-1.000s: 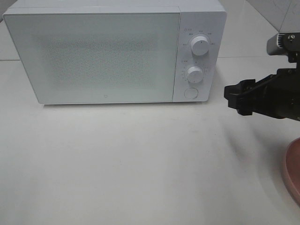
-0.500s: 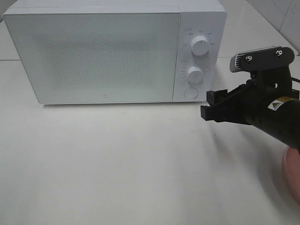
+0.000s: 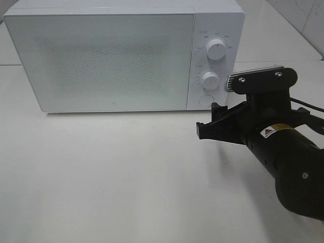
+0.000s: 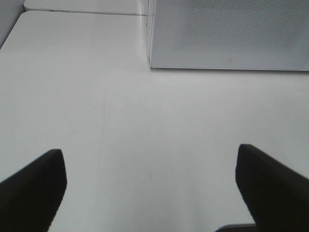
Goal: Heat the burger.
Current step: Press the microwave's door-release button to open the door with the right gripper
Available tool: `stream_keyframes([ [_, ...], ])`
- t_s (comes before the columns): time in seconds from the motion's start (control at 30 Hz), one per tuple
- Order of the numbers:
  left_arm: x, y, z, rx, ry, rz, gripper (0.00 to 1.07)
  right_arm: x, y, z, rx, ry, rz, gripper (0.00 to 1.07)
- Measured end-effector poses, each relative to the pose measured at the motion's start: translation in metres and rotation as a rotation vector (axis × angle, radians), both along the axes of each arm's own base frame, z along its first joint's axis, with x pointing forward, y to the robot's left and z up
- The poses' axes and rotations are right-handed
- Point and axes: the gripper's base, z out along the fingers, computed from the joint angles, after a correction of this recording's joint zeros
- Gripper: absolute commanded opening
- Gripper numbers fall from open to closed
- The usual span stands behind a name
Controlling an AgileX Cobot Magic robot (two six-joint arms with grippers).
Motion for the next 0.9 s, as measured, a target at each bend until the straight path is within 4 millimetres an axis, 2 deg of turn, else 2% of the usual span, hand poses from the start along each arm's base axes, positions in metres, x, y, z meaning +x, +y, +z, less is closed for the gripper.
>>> stream_keyframes([
  [0.67,0.0,0.0,0.0,0.0,0.0,0.0,0.87,-0.0006,0.003,0.0024,0.036,-0.016,-0.025,0.68],
  [0.83,0.0,0.0,0.0,0.0,0.0,0.0,0.87,0.0,0.0024,0.004,0.125,-0.031,-0.062,0.6],
  [0.9,0.0,0.0,0.0,0.0,0.0,0.0,0.87,0.0001,0.0023,0.0043,0.225,-0.031,-0.097,0.52],
])
